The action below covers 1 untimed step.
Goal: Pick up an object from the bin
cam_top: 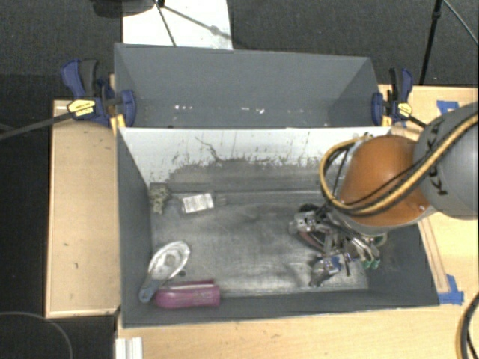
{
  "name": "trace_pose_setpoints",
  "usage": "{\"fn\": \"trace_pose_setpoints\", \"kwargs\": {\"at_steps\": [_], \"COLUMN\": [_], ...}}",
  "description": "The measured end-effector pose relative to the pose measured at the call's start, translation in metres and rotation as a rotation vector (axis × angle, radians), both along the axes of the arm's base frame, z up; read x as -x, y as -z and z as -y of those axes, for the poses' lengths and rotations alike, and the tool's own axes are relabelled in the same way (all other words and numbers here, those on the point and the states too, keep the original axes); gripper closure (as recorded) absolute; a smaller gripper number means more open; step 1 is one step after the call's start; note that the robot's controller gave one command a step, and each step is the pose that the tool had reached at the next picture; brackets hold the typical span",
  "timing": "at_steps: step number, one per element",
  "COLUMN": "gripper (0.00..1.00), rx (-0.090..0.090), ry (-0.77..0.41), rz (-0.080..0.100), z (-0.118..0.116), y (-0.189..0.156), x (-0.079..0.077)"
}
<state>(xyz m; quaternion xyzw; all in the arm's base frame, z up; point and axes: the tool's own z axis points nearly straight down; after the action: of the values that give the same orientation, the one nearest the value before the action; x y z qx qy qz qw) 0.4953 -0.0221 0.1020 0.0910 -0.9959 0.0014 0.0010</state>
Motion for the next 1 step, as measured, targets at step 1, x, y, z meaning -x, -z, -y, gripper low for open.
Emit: {"fn": "trace_pose_setpoints", "kwargs": {"at_steps": [1], "gripper": [0.0], "rx": [0.001], "ry": [-0.064], "rz": [0.008], "z": [0.0677], "y": [-0.0025], "x": [-0.046]}}
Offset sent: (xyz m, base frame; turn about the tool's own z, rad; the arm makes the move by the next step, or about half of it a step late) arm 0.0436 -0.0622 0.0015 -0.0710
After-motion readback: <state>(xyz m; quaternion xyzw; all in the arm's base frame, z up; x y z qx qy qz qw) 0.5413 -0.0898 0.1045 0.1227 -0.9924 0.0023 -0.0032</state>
